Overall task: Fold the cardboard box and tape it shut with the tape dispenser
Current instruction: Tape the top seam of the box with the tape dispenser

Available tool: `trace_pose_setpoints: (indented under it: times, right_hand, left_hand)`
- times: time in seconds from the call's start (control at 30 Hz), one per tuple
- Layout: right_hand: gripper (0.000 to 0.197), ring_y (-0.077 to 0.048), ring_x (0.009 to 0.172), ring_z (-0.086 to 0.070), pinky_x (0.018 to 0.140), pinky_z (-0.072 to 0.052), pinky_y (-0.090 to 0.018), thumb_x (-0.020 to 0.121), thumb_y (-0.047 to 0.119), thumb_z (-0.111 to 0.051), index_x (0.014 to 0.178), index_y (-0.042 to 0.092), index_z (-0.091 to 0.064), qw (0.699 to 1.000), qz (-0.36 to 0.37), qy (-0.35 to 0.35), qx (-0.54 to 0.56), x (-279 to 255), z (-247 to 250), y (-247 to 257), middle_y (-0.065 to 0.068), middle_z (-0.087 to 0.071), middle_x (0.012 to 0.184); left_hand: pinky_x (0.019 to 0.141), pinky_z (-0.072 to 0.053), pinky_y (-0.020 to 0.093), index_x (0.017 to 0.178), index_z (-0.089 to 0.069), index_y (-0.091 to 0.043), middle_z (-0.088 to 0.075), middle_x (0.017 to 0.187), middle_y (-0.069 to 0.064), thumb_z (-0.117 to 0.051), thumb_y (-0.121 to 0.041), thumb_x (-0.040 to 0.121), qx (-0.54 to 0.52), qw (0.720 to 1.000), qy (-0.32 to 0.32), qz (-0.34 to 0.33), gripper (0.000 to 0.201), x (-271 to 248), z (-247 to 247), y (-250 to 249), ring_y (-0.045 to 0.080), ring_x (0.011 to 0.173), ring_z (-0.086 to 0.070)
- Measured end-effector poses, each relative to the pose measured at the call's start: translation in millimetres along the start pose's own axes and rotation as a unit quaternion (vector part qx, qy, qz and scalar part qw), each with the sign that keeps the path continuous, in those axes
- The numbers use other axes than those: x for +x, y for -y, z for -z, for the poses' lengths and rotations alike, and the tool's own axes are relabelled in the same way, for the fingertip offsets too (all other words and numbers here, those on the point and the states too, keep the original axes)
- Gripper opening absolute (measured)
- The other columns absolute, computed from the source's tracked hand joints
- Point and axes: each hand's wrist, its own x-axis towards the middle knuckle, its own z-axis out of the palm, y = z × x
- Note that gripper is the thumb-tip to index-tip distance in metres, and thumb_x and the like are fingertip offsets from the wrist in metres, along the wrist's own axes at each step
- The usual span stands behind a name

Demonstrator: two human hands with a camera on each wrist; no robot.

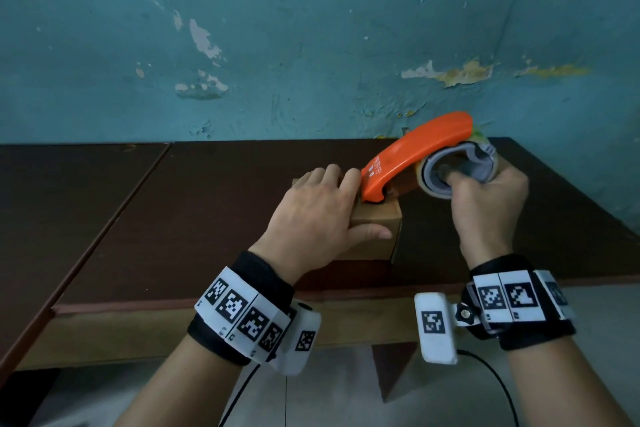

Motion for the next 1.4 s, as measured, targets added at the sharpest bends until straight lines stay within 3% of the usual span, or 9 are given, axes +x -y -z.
trace_pose_setpoints:
  times: [0.2,0.3,0.4,0.6,0.73,0.87,1.03,1.13,1.4]
  right_hand:
    - [0.015,-0.005,0.082,-0.075,0.076,-0.06,-0.028,0.079,0.003,-0.073,0.088,0.015,-0.073,1.0,-0.01,0.003,0.004,-7,-11,4,0.002,-0.076,0.086]
    - [0.02,-0.004,0.085,-0.075,0.079,-0.06,-0.028,0.08,0.002,-0.073,0.09,0.02,-0.073,1.0,-0.015,0.003,0.005,-9,-11,6,0.004,-0.076,0.088]
    - [0.022,0.0,0.085,-0.073,0.077,-0.059,-0.021,0.08,0.004,-0.074,0.091,0.023,-0.072,1.0,0.001,-0.002,-0.016,-11,-11,8,0.008,-0.075,0.087]
    - [0.023,0.003,0.082,-0.072,0.073,-0.056,-0.015,0.081,0.004,-0.074,0.089,0.026,-0.071,1.0,0.003,0.001,-0.019,-11,-11,14,0.01,-0.073,0.085]
    - [0.017,-0.004,0.077,-0.073,0.065,-0.055,-0.02,0.083,0.006,-0.071,0.086,0.022,-0.073,0.989,-0.096,-0.026,0.108,-13,-16,19,0.007,-0.075,0.082]
    - [0.007,-0.006,0.057,-0.058,0.056,-0.044,-0.021,0.09,0.014,-0.066,0.084,0.018,-0.068,0.934,-0.246,0.005,0.258,-28,-32,25,0.006,-0.066,0.066]
    - [0.02,-0.009,0.044,-0.046,0.04,-0.032,-0.016,0.094,0.016,-0.059,0.074,0.015,-0.062,0.95,-0.232,0.044,0.203,-33,-39,30,0.001,-0.056,0.055]
    - [0.021,-0.009,0.048,-0.045,0.041,-0.027,-0.017,0.094,0.007,-0.055,0.074,0.015,-0.059,0.942,-0.245,0.057,0.223,-25,-34,32,0.003,-0.053,0.055]
    - [0.021,-0.008,0.048,-0.049,0.038,-0.033,-0.015,0.092,-0.002,-0.055,0.079,0.013,-0.061,0.947,-0.226,0.061,0.22,-19,-24,33,-0.002,-0.056,0.065]
  left_hand:
    - [0.09,-0.031,0.029,0.118,-0.046,-0.02,-0.048,0.112,-0.006,-0.06,-0.071,0.09,-0.081,0.997,-0.001,0.006,0.059,0,2,3,0.019,0.105,-0.051]
    - [0.087,-0.033,0.03,0.107,-0.041,-0.025,-0.049,0.101,-0.008,-0.052,-0.08,0.088,-0.071,0.996,-0.031,0.037,0.059,-1,-2,-4,0.018,0.096,-0.054]
    - [0.102,-0.045,0.038,0.123,-0.053,-0.016,-0.066,0.108,-0.001,-0.032,-0.091,0.088,-0.043,0.995,-0.068,0.053,0.085,-4,-8,-12,0.021,0.104,-0.065]
    - [0.117,-0.041,0.044,0.161,-0.033,-0.01,-0.067,0.132,0.006,-0.027,-0.089,0.091,-0.027,0.996,-0.072,0.047,0.106,-2,-12,-12,0.025,0.125,-0.063]
    - [0.115,-0.042,0.044,0.164,-0.03,-0.012,-0.066,0.13,0.006,-0.023,-0.089,0.091,-0.004,0.997,-0.07,0.037,0.107,-1,-13,-11,0.025,0.125,-0.062]
    - [0.111,-0.043,0.045,0.165,-0.028,-0.01,-0.068,0.126,0.007,-0.023,-0.088,0.091,0.006,0.997,-0.077,0.032,0.107,0,-16,-10,0.027,0.12,-0.064]
    - [0.111,-0.044,0.045,0.164,-0.029,-0.009,-0.068,0.123,0.007,-0.023,-0.089,0.091,0.015,0.996,-0.076,0.035,0.108,0,-17,-9,0.027,0.119,-0.064]
    - [0.111,-0.044,0.045,0.163,-0.031,-0.009,-0.068,0.124,0.007,-0.026,-0.088,0.091,0.007,0.996,-0.081,0.037,0.107,-1,-17,-9,0.027,0.12,-0.064]
    - [0.112,-0.042,0.04,0.166,-0.026,-0.016,-0.067,0.126,0.001,-0.026,-0.091,0.088,-0.003,0.996,-0.076,0.037,0.108,-2,-14,-7,0.022,0.123,-0.063]
